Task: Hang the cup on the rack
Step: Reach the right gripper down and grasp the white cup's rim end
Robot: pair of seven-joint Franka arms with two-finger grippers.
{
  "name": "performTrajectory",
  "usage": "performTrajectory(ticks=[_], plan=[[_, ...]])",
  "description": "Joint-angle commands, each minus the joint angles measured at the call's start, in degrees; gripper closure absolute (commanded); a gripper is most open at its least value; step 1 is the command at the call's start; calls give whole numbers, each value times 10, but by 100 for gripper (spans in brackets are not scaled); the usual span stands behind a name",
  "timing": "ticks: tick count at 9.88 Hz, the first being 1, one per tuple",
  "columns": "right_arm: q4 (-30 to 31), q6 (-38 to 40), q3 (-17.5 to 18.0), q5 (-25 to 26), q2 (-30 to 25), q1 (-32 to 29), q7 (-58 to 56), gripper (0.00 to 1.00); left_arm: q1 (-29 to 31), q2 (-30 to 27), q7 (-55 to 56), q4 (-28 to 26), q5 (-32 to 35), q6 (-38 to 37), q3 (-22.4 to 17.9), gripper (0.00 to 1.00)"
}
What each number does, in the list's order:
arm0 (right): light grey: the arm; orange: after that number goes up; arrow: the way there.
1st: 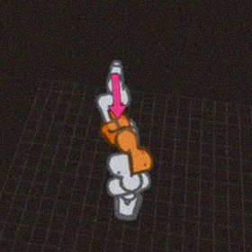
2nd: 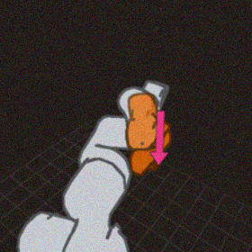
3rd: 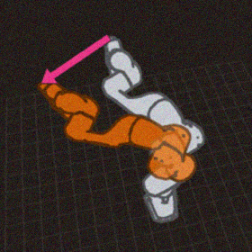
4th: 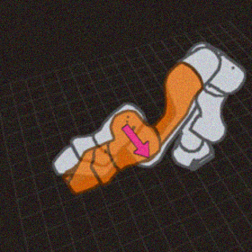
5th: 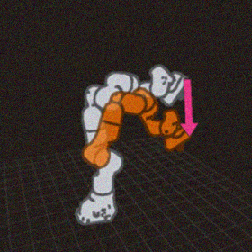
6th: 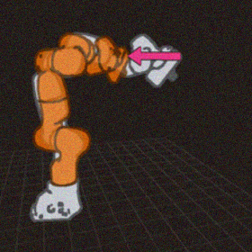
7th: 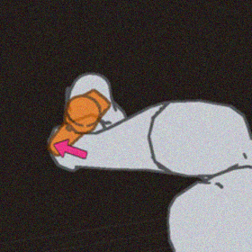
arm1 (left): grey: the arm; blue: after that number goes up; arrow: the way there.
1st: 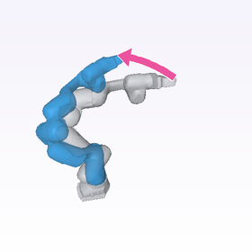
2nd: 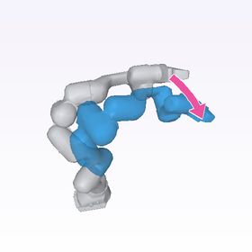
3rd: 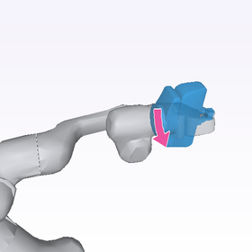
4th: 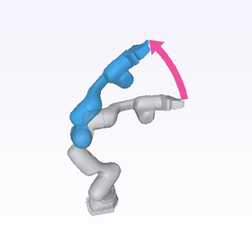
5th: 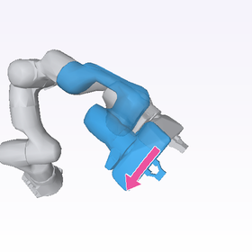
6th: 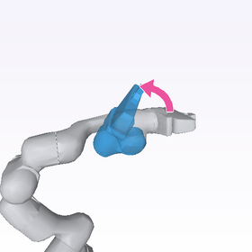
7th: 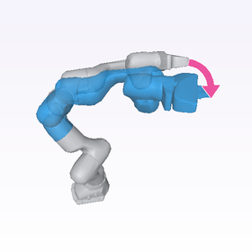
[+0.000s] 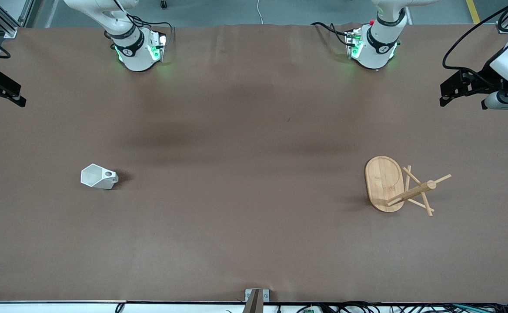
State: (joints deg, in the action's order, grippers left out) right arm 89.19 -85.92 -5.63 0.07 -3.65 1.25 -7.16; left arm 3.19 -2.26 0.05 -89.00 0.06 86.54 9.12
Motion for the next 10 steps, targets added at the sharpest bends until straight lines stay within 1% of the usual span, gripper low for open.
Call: performTrajectory(ticks=[1, 3, 6, 8, 10], plan=[[-1, 2, -2, 6, 0, -4, -8, 7, 4, 8, 7, -6, 0, -11, 4, 0], [3, 2, -2, 5, 0, -4, -9, 7, 3, 11, 7, 0, 1, -11, 3, 0], [14, -20, -3, 3, 26, -7, -12, 7, 3, 12, 3, 0, 0, -11, 3, 0], [51, -81, -3, 1, 51, -15, -19, 7, 1, 17, 2, -1, 0, -11, 3, 0], [90, -147, -3, -1, 90, -33, -36, 8, -1, 20, 1, -1, -1, -10, 3, 0]])
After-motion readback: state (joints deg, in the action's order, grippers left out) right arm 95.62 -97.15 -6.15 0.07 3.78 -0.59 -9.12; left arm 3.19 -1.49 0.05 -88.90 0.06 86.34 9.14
